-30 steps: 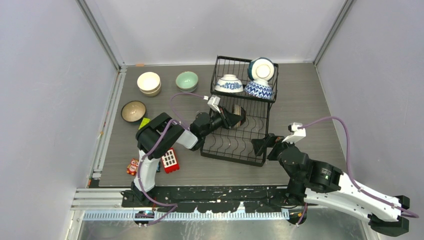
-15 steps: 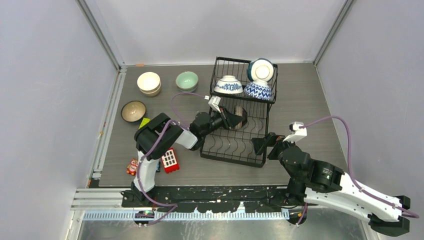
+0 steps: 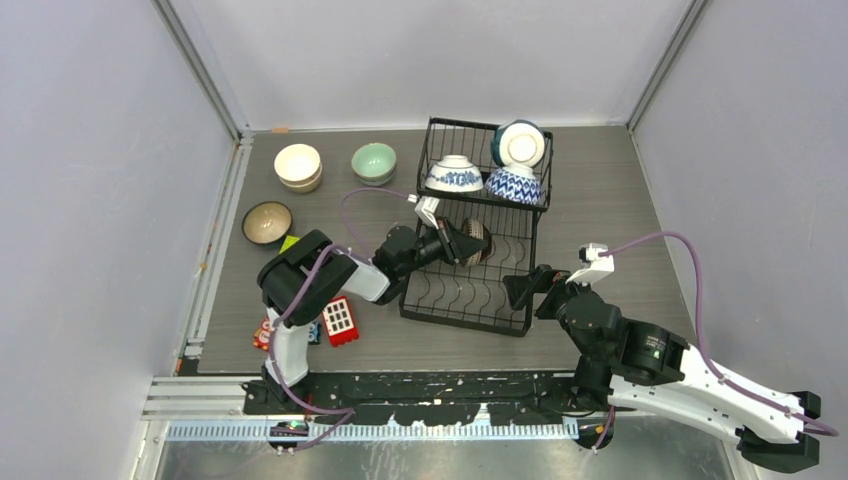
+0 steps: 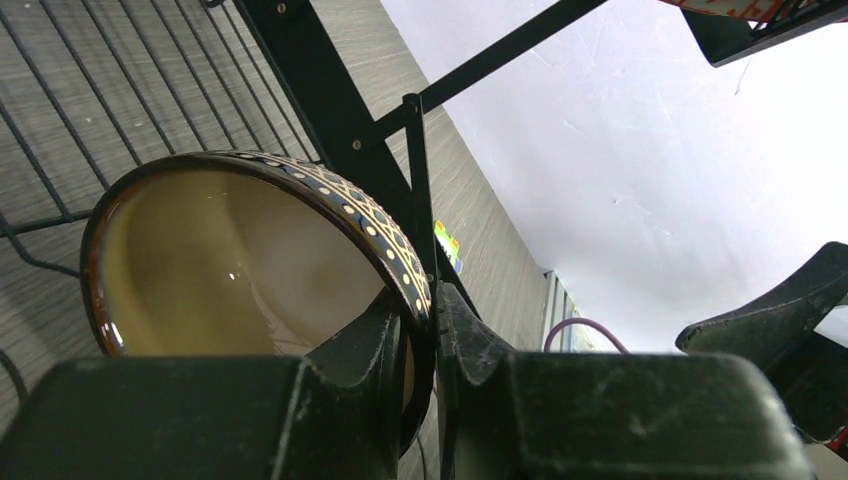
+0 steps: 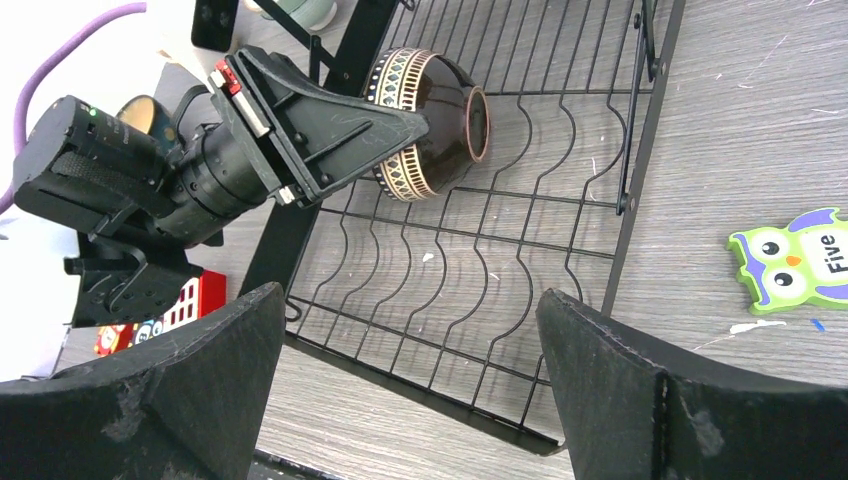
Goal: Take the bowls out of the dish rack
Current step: Pick up the bowl from the dish rack.
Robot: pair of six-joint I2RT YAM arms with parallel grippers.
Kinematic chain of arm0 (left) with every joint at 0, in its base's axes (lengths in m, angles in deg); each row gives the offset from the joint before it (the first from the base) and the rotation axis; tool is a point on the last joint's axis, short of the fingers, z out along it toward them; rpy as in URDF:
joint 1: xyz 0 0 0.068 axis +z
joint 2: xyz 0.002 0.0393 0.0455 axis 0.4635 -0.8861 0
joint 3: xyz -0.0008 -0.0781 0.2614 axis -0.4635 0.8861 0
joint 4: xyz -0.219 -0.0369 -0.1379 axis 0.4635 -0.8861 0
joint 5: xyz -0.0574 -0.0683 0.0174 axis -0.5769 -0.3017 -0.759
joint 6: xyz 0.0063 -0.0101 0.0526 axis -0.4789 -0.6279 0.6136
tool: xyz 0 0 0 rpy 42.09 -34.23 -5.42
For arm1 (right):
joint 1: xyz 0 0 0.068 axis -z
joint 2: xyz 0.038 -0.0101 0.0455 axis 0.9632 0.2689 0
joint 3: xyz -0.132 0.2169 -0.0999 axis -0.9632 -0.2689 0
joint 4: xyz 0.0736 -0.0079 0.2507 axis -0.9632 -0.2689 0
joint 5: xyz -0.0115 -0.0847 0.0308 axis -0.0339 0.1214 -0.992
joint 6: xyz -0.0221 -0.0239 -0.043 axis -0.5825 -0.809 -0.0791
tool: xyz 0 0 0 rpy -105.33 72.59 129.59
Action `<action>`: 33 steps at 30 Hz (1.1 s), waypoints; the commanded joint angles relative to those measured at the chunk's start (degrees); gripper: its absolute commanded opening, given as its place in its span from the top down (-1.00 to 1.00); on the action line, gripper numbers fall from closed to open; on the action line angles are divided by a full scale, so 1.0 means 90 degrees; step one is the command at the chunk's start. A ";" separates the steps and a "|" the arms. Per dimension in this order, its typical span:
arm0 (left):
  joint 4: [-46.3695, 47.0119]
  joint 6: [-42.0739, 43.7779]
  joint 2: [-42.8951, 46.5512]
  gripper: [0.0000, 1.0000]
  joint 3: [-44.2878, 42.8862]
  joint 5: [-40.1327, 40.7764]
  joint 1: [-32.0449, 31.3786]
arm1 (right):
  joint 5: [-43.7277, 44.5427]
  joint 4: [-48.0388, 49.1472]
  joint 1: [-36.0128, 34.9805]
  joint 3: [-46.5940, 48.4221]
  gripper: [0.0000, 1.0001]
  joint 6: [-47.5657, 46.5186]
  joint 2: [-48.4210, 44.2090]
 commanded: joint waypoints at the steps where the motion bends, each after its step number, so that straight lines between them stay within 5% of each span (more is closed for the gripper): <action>1: 0.1361 0.0513 0.0946 1.00 -0.0030 -0.0024 -0.0026 | 0.0194 0.0223 0.0010 0.0271 -0.98 -0.0033 0.0014; 24: 0.1365 0.0235 0.1548 0.99 0.0990 0.0021 -0.0170 | 0.0189 0.0037 -0.0006 0.0112 -0.97 0.0233 -0.0027; 33: 0.1365 -0.0057 0.1275 1.00 0.1268 -0.0065 -0.0171 | 0.0865 -0.0885 0.0120 0.0082 -0.84 0.1576 0.1343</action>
